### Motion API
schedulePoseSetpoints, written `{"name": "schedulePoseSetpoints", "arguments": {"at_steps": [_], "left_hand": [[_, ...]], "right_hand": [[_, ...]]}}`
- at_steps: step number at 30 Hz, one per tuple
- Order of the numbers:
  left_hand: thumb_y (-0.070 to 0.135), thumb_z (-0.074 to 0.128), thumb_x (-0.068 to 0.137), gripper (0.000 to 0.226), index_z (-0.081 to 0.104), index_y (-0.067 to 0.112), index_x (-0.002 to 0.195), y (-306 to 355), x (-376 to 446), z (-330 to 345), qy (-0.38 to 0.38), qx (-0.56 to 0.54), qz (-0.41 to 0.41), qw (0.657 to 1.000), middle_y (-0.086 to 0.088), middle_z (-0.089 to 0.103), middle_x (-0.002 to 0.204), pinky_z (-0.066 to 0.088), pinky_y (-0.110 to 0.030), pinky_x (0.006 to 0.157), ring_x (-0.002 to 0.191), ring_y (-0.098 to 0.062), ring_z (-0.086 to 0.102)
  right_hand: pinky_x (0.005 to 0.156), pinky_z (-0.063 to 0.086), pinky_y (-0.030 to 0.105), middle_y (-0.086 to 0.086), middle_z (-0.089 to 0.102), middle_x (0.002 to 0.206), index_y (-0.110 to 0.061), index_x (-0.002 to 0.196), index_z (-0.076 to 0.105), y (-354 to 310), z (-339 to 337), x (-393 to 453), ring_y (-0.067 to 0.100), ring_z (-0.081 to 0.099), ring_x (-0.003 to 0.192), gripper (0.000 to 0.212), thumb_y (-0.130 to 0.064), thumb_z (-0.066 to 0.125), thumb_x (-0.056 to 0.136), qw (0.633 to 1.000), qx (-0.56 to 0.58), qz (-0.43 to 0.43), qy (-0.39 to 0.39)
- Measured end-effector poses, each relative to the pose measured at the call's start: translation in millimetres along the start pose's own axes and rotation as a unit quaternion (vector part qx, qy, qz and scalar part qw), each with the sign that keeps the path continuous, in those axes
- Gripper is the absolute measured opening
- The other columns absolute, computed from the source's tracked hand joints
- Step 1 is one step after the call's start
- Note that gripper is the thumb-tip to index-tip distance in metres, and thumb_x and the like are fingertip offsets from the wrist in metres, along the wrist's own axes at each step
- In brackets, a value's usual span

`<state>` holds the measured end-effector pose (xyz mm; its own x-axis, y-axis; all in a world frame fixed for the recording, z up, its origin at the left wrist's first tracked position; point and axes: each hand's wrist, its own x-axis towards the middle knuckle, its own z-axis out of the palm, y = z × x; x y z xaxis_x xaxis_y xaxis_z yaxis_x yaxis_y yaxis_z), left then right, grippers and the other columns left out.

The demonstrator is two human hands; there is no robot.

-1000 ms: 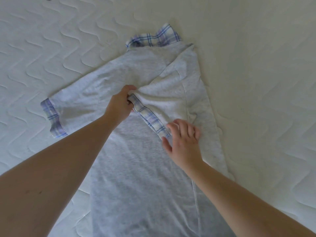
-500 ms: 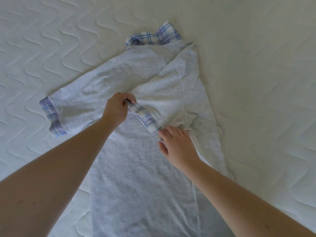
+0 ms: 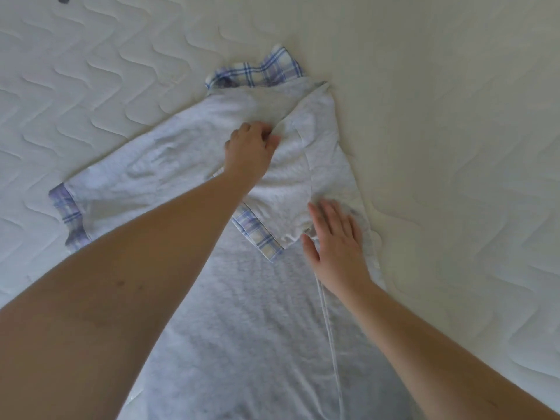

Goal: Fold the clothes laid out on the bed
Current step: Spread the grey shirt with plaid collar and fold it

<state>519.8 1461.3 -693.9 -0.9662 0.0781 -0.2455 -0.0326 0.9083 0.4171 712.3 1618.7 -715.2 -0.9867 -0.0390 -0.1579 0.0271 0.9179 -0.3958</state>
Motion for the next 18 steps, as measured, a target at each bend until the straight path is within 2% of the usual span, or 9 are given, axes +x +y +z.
{"name": "schedulePoseSetpoints", "arguments": {"at_steps": [2,4,6,7,9,12,14,16,18], "left_hand": [[0.052,0.049,0.096,0.037,0.060,0.017,0.101,8.3,18.2,-4.4,-0.063,-0.002,-0.012,0.998,-0.001,0.060,0.096,0.046,-0.038,0.080,0.091,-0.024,0.056],[0.044,0.056,0.094,0.028,0.056,0.016,0.091,14.0,33.1,-8.8,-0.116,0.006,-0.001,0.993,0.000,0.058,0.087,0.042,-0.032,0.069,0.085,-0.023,0.057],[0.033,0.060,0.091,0.018,0.054,0.016,0.097,19.5,44.4,-13.9,-0.128,0.020,0.020,0.991,-0.001,0.058,0.094,0.039,-0.029,0.068,0.088,-0.022,0.056],[0.031,0.061,0.090,0.019,0.054,0.017,0.101,22.7,48.9,-15.8,-0.119,0.013,0.032,0.992,0.000,0.058,0.098,0.039,-0.027,0.068,0.088,-0.020,0.055],[0.032,0.061,0.091,0.025,0.056,0.017,0.111,32.4,56.0,-17.5,-0.089,-0.017,0.069,0.993,0.002,0.060,0.100,0.042,-0.026,0.068,0.086,-0.018,0.056],[0.039,0.061,0.094,0.033,0.059,0.014,0.115,52.5,70.0,-12.9,-0.073,-0.023,0.117,0.990,0.004,0.058,0.094,0.040,-0.023,0.070,0.085,-0.016,0.057],[0.046,0.057,0.095,0.041,0.060,0.013,0.119,70.6,84.1,-8.4,-0.107,0.006,0.116,0.987,0.004,0.058,0.089,0.035,-0.019,0.062,0.078,-0.013,0.055],[0.054,0.053,0.094,0.059,0.052,0.012,0.136,88.4,100.1,-3.5,-0.145,0.038,0.096,0.984,-0.002,0.063,0.107,0.036,-0.019,0.068,0.089,-0.016,0.058],[0.058,0.056,0.091,0.071,0.045,0.011,0.143,100.6,115.2,2.5,-0.171,0.026,0.045,0.984,-0.006,0.058,0.128,0.038,-0.025,0.077,0.104,-0.020,0.056]], "right_hand": [[0.119,0.016,0.041,0.003,0.032,0.158,-0.020,0.151,0.035,5.0,-2.1,4.2,0.019,0.026,0.147,0.054,-0.041,0.035,0.101,0.999,-0.012,-0.011,-0.035],[0.114,0.027,0.040,0.004,0.045,0.150,-0.019,0.144,0.047,11.9,-8.7,4.7,0.021,0.039,0.140,0.053,-0.042,0.029,0.100,0.999,-0.014,-0.031,-0.026],[0.100,0.040,0.041,0.006,0.063,0.130,-0.016,0.128,0.062,19.1,-18.3,9.9,0.026,0.057,0.122,0.048,-0.040,0.032,0.098,0.999,0.010,-0.028,0.023],[0.094,0.042,0.041,0.005,0.066,0.122,-0.015,0.123,0.063,22.7,-23.5,15.0,0.028,0.060,0.114,0.044,-0.039,0.036,0.098,0.999,0.020,-0.010,0.050],[0.091,0.042,0.041,0.005,0.062,0.120,-0.015,0.122,0.060,28.4,-31.9,29.2,0.028,0.057,0.110,0.036,-0.035,0.046,0.096,0.994,0.039,0.063,0.082],[0.094,0.038,0.038,0.009,0.056,0.123,-0.011,0.127,0.055,37.3,-37.1,55.0,0.029,0.050,0.113,0.040,-0.033,0.059,0.093,0.978,0.106,0.171,0.053],[0.094,0.034,0.032,0.010,0.056,0.116,-0.011,0.120,0.057,45.0,-38.0,70.8,0.028,0.048,0.109,0.039,-0.037,0.062,0.092,0.968,0.160,0.193,0.023],[0.093,0.034,0.030,0.007,0.056,0.107,-0.012,0.112,0.060,54.7,-39.2,85.1,0.024,0.048,0.105,0.039,-0.045,0.063,0.090,0.962,0.181,0.202,-0.017],[0.091,0.038,0.033,0.005,0.055,0.099,-0.014,0.102,0.063,62.5,-42.0,95.3,0.022,0.048,0.098,0.039,-0.050,0.063,0.088,0.959,0.188,0.206,-0.056]]}}
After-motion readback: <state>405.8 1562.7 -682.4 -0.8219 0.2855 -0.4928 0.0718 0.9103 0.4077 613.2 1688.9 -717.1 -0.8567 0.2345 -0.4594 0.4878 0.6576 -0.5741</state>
